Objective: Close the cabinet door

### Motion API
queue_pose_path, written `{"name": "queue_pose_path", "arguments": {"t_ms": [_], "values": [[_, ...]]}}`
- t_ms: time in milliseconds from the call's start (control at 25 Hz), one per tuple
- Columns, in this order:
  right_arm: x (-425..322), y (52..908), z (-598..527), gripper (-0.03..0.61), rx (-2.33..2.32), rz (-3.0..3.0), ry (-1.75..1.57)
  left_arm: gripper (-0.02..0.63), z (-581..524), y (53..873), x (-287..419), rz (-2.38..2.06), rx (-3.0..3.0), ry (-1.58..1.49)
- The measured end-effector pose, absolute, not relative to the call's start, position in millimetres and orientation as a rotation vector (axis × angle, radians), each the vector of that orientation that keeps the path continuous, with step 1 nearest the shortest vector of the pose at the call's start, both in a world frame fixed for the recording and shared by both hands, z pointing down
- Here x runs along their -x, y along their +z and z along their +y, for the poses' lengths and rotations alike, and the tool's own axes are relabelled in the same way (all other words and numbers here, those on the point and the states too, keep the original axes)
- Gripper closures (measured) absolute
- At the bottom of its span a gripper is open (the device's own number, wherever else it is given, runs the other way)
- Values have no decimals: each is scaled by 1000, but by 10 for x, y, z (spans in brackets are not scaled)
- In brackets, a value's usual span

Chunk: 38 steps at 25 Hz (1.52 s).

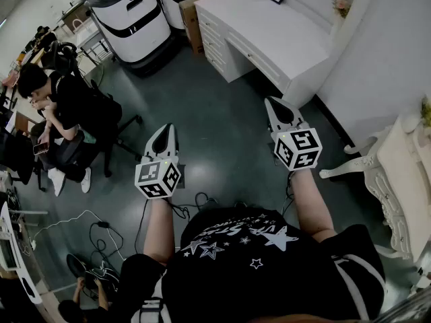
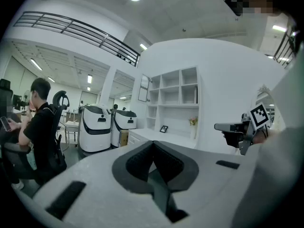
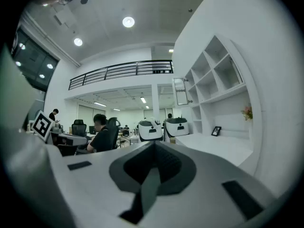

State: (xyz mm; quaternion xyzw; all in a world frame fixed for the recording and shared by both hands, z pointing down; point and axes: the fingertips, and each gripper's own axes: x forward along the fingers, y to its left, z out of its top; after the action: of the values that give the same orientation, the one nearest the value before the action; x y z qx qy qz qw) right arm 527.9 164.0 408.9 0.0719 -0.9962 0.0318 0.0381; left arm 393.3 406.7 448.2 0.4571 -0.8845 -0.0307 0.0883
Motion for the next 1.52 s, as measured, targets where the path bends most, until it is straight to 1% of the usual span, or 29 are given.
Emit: {"name": "queue_pose_path", "arguments": {"t_ms": [240, 640, 840, 880, 920, 960, 1040, 1200, 1360, 1520], "values": [[-5306, 4111, 1689, 574, -210, -3045, 98, 606, 4031, 4467, -3959, -2627, -1376, -78], [-5378, 4257, 1692, 574, -111, -3010, 51, 604, 4060, 4658, -4234, -2618, -1306, -67], [-5309, 4240, 1637, 572, -103, -3031, 99, 604, 4030, 4549, -4120, -2649, -1281, -84], [-5279, 4236, 1619, 573, -106, -3033, 103, 588, 4006, 4510, -4074, -2660, -1284, -91], [-5248, 4235, 1598, 572, -109, -3035, 108, 523, 3976, 4476, -4028, -2671, -1291, -97], [-5216, 4238, 1574, 572, -111, -3037, 114, 478, 3943, 4451, -3980, -2682, -1297, -99], [-5135, 4259, 1509, 572, -112, -3036, 119, 453, 3866, 4430, -3870, -2704, -1307, -100], [-4843, 4337, 1298, 572, -152, -3012, 103, 311, 3684, 4492, -3541, -2705, -1334, -114], [-4391, 4384, 1011, 572, -217, -3002, 112, 223, 3417, 4599, -2979, -2687, -1363, -127], [-3802, 4389, 744, 572, -266, -2986, 111, 173, 3091, 4636, -2298, -2649, -1408, -151]]}}
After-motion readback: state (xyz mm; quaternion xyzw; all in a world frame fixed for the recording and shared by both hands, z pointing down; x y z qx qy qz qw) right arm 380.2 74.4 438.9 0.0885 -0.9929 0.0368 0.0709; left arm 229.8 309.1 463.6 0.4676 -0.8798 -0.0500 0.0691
